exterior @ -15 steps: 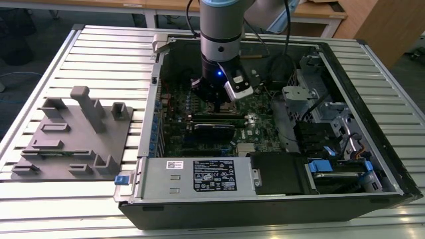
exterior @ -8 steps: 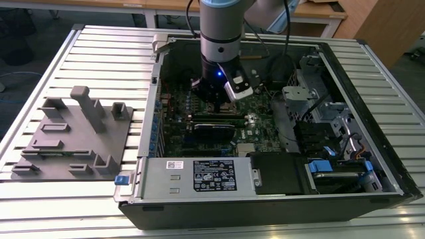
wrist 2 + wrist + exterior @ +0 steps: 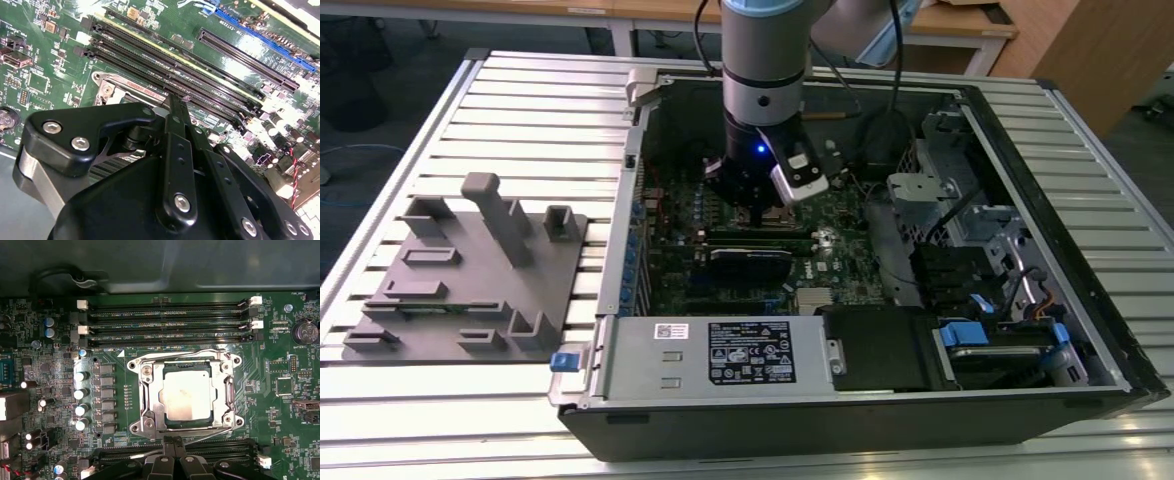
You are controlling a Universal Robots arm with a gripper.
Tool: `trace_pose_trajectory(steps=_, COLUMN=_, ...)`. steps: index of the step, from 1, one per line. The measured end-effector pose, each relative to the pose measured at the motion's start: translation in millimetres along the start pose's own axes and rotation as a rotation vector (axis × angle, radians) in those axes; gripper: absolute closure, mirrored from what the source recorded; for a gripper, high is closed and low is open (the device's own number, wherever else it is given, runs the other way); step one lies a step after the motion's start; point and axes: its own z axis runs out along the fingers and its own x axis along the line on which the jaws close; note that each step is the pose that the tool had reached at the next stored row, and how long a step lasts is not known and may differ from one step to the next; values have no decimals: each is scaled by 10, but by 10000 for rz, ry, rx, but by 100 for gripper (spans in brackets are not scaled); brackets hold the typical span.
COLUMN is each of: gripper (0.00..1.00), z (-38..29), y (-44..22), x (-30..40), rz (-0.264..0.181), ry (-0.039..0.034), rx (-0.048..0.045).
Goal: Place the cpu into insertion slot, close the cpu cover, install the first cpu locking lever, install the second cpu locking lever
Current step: 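Install the second cpu locking lever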
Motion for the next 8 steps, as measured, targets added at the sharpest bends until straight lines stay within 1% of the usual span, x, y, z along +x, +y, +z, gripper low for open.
trace_pose_trajectory(steps=4, gripper=90, z=1, y=0, x=4, rz=1, ry=-1, rx=0)
trace_pose_trajectory(steps=8, gripper=90, z=0, y=-2, x=26, rz=1, ry=-1, rx=-1)
